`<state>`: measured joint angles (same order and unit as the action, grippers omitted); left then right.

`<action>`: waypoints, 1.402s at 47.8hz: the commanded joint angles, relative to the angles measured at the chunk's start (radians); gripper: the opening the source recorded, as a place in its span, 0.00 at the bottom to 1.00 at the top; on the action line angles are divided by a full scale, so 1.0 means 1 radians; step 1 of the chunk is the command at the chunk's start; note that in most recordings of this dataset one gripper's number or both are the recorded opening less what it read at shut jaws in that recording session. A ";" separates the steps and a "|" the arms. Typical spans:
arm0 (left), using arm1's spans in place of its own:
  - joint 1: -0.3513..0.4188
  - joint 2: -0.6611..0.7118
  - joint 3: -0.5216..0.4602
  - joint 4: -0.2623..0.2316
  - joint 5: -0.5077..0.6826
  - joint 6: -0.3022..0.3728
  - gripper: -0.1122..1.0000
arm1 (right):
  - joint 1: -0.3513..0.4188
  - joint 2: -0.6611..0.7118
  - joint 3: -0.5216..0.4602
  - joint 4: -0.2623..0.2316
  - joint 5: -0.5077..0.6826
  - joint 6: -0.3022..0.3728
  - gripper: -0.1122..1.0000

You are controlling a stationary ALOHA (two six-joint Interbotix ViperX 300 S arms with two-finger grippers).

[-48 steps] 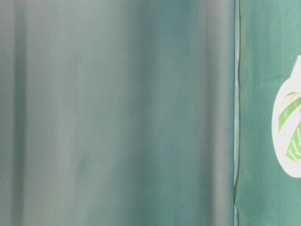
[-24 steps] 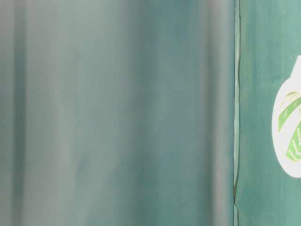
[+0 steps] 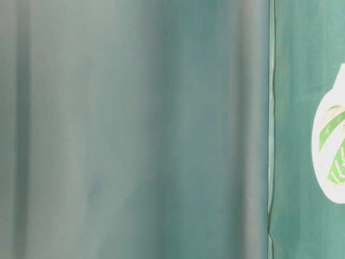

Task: Peel off the duct tape with your right arm.
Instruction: 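Move the left gripper over the white tape roll, then lower the left gripper and grasp the tape roll's rim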

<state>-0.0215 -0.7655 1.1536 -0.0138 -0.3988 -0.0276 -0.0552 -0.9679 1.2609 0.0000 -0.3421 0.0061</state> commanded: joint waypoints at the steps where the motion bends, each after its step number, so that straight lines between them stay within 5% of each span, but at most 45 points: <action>1: -0.002 0.089 -0.066 -0.002 -0.034 0.002 0.86 | -0.002 0.003 -0.012 -0.002 -0.011 0.003 0.79; 21: -0.009 0.354 -0.250 -0.002 -0.098 -0.002 0.86 | -0.002 0.002 -0.006 -0.002 -0.011 0.006 0.79; 44: -0.067 0.480 -0.380 -0.002 -0.063 -0.002 0.86 | -0.002 0.002 -0.005 -0.002 -0.012 0.006 0.79; 67: -0.086 0.571 -0.552 -0.005 0.480 -0.006 0.86 | -0.002 0.002 -0.005 -0.002 -0.014 0.008 0.79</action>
<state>-0.1043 -0.2040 0.6519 -0.0169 0.0000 -0.0337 -0.0552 -0.9710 1.2686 0.0000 -0.3451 0.0123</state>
